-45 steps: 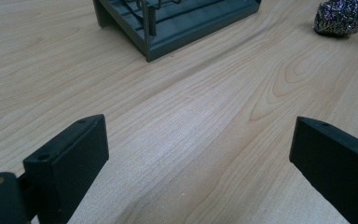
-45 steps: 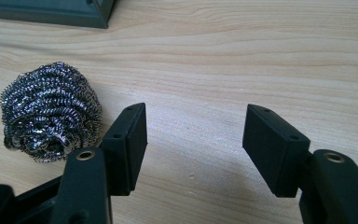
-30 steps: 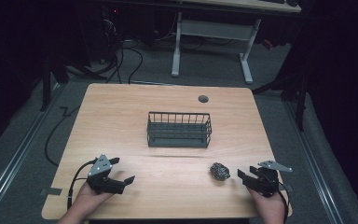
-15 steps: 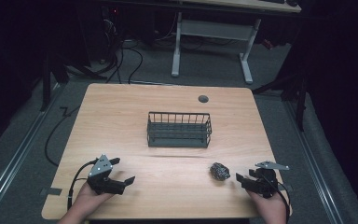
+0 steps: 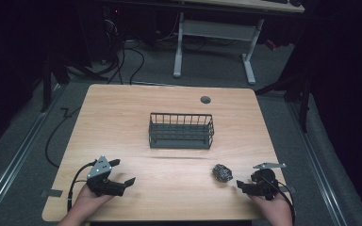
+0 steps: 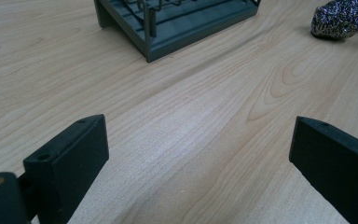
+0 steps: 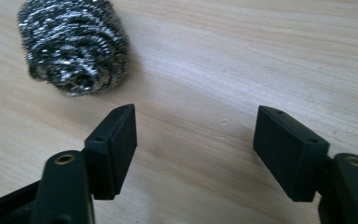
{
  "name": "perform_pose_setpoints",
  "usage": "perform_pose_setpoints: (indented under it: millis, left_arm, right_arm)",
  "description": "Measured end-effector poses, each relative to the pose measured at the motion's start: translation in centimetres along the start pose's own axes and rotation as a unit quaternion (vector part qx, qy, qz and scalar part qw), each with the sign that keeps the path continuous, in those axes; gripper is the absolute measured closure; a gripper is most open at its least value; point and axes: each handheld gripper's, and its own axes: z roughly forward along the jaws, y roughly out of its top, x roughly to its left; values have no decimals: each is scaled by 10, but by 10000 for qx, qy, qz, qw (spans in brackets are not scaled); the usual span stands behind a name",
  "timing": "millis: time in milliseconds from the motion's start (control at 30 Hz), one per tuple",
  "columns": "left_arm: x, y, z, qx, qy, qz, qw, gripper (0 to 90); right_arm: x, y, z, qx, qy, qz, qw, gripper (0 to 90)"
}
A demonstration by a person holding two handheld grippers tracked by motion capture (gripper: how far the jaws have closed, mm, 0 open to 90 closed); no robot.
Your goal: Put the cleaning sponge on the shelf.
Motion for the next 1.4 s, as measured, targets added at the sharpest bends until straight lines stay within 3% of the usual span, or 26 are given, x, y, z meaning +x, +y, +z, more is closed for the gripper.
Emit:
perform_pose_setpoints:
  millis: [267, 500, 833, 1000, 1233, 1400]
  left_arm:
    - [-1, 1, 0, -19, -4, 21, 10000, 53]
    - [-1, 1, 0, -25, -18, 17, 10000, 53]
    - [-1, 1, 1, -5, -54, 43, 10000, 53]
    - [-1, 1, 1, 4, -57, 40, 10000, 53]
    - [-1, 1, 1, 3, -61, 39, 10000, 54]
    - [0, 1, 0, -17, -48, 35, 10000, 54]
  right_arm:
    - [16, 10, 1, 519, 94, -283, 9982, 266]
    - [25, 14, 5, 851, 5, -581, 9947, 261]
    - [33, 21, 4, 1295, -31, -818, 9882, 241]
    - [38, 28, 7, 1541, -28, -989, 9831, 240]
    - [49, 43, 8, 1680, -20, -1219, 9782, 239]
    - [53, 53, 10, 1716, 7, -1241, 9773, 237]
